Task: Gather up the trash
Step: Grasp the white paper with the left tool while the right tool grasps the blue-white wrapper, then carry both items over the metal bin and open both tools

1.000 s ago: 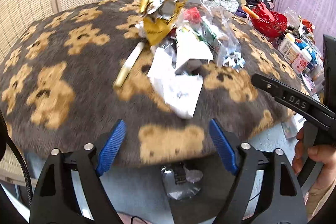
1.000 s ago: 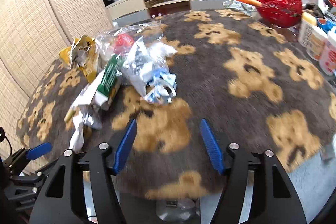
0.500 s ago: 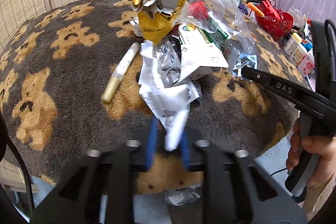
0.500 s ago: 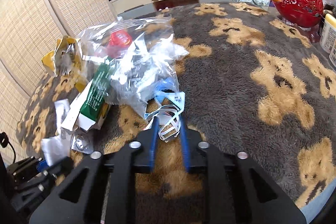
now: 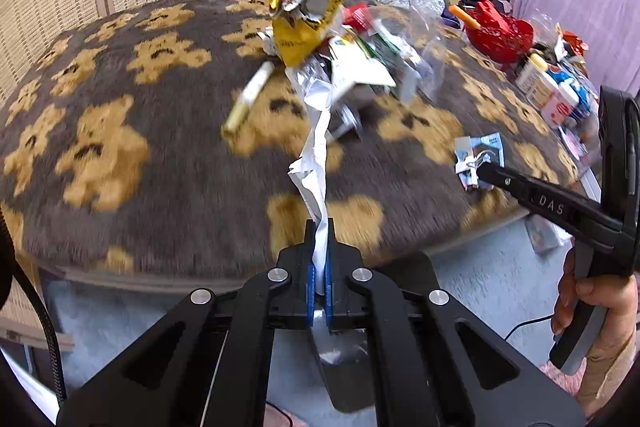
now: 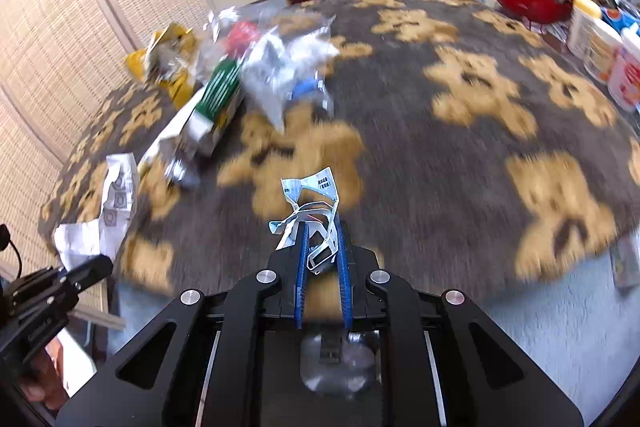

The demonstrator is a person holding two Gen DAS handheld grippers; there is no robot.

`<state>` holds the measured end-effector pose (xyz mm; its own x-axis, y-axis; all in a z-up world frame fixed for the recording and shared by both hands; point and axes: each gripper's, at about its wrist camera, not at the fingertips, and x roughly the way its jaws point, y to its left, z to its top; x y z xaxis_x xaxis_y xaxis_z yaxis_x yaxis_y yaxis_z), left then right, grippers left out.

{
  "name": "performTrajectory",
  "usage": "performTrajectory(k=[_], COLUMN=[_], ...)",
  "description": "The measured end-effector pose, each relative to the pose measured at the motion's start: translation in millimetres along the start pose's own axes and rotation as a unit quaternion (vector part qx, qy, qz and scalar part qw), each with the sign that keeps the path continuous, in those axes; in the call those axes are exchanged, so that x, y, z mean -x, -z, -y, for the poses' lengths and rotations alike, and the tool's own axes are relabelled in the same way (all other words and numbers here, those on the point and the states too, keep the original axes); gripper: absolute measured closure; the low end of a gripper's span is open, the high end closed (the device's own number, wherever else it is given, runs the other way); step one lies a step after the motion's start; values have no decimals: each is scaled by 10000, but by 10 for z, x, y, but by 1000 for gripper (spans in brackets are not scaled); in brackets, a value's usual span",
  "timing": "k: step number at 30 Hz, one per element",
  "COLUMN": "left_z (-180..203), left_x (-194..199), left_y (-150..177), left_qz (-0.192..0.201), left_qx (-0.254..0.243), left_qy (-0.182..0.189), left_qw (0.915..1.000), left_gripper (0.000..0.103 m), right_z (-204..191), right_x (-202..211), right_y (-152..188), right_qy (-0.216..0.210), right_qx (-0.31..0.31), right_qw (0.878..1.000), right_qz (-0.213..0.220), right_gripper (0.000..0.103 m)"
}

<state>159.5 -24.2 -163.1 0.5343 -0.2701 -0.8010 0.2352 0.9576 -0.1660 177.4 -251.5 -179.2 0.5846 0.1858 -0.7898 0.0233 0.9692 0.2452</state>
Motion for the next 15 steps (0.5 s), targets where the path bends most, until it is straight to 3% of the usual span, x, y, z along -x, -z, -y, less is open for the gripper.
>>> performTrajectory(k=[15], left_z=[381], left_x=[368], left_y=[926], left_qz=[-184], left_qx=[-132], left_qy=[216], left_qw=[9995], left_gripper=[101], right_z=[-15], right_x=[631], right_y=[816], right_qy=[110], right_qx=[146], right_qw=[9998], right_qz=[-5], right_gripper=[88])
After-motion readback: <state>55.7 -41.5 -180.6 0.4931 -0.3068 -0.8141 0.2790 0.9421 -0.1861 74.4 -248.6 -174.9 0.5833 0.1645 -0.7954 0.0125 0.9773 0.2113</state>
